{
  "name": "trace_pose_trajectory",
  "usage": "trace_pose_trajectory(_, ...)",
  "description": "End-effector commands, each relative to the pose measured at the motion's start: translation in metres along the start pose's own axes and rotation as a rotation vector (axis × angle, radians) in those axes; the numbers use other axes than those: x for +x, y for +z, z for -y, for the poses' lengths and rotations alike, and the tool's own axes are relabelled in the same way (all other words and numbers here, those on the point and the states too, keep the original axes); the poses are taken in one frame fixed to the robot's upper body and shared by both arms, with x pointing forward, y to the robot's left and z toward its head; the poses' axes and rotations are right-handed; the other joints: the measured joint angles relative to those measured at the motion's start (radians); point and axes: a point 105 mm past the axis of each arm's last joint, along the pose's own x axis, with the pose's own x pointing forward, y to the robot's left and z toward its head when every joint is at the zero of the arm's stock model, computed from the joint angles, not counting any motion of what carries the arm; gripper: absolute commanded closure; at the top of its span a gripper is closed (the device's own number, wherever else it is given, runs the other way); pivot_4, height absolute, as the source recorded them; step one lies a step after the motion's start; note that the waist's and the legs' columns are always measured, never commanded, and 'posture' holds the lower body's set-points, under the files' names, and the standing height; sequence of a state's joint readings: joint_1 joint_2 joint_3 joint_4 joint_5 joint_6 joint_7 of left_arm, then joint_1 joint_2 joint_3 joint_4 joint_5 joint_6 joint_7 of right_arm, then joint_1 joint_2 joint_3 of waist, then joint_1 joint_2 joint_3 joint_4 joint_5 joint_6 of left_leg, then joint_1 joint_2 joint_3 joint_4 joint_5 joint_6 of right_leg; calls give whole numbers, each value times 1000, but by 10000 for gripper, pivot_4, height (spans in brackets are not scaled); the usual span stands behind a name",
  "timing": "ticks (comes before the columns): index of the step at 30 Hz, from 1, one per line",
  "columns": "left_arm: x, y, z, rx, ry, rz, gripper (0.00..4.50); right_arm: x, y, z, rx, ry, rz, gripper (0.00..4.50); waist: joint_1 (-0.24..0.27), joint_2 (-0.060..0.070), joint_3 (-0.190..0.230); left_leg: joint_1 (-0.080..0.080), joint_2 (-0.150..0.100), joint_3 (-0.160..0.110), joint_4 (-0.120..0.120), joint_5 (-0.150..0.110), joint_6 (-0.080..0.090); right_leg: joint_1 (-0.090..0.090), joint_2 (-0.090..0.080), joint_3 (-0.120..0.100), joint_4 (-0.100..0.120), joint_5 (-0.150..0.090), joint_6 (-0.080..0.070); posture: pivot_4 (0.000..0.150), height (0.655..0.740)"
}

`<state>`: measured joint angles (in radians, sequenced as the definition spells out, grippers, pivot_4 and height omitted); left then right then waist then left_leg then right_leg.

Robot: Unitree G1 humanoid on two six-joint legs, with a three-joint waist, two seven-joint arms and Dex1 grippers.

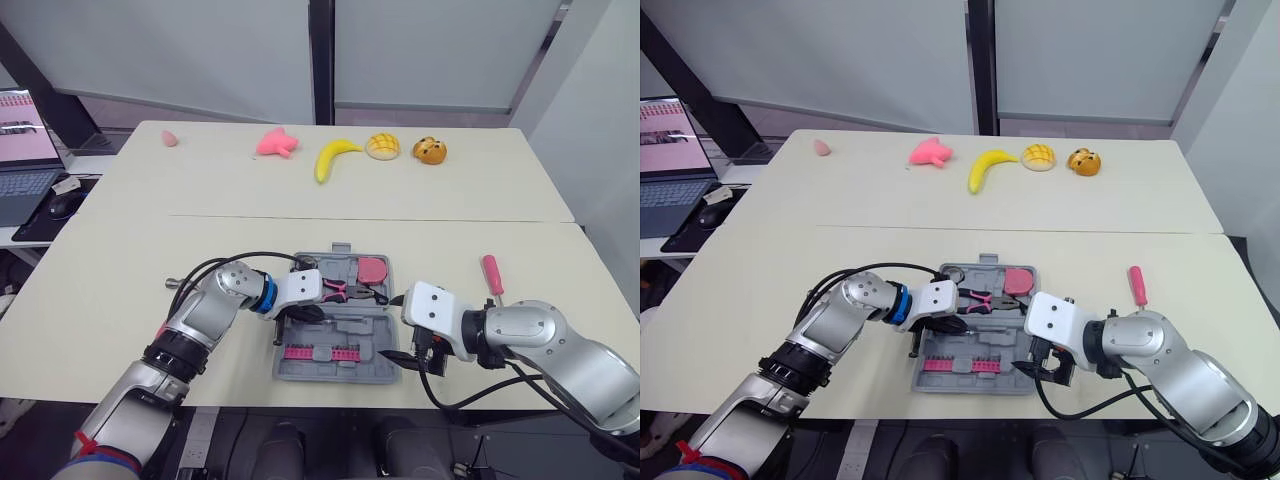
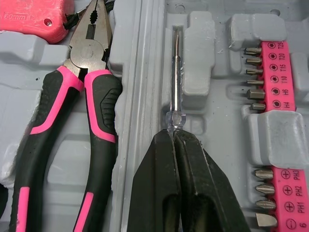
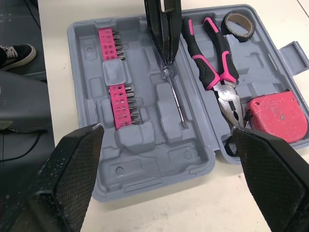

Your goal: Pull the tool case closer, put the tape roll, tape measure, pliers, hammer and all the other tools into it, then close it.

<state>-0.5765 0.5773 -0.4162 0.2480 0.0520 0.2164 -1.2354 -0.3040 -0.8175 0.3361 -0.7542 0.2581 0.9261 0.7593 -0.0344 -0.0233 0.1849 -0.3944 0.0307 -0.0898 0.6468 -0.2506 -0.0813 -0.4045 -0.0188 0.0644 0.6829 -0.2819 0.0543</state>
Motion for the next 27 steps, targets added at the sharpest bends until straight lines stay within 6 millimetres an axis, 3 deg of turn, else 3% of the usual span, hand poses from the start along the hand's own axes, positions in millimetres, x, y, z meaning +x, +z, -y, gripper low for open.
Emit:
trace_pose_trajectory(1,-25,22,-12,11,82,116,44319,-6,14,2,-29,-20,64,0,0,0,0,0,0,0,0,0,0,0,0,0,0,0,0,1500,7255)
trace_pose_trajectory(4,-57,33,-21,-21,169,218,44319,-8,18,6,-18,-46,102,0,0,0,0,-1,0,-1,0,0,0,-1,0,-1,0,0,0,1500,7255)
trace_pose_trajectory(8,-97,28,-28,-100,304,302,44319,-16,20,19,2,-120,145,0,-3,0,0,0,0,0,0,0,0,-1,0,0,0,0,0,1500,7255)
trace_pose_trajectory(11,-136,3,-33,-204,497,336,44319,-36,7,42,39,-254,147,0,-2,0,0,-1,0,0,0,0,0,-1,0,0,0,0,0,1500,7255)
trace_pose_trajectory(14,-176,-33,-30,-344,716,337,44319,-66,-18,62,85,-397,105,0,1,0,0,-1,0,0,0,0,0,-1,-1,0,0,0,0,1500,7255)
trace_pose_trajectory(17,-200,-63,-18,-472,851,339,44319,-90,-43,71,113,-486,55,0,2,0,0,0,0,0,0,0,0,0,-1,0,0,0,0,1500,7255)
trace_pose_trajectory(20,-225,-106,12,-620,980,294,38764,-115,-77,73,164,-577,-5,0,2,0,0,1,0,1,-1,0,0,0,-1,1,0,0,0,1500,7255)
trace_pose_trajectory(27,-242,-166,72,-842,1076,182,16792,-138,-136,47,316,-644,-73,0,1,-1,-1,4,1,3,-2,0,0,2,-1,2,-1,0,0,1500,7255)
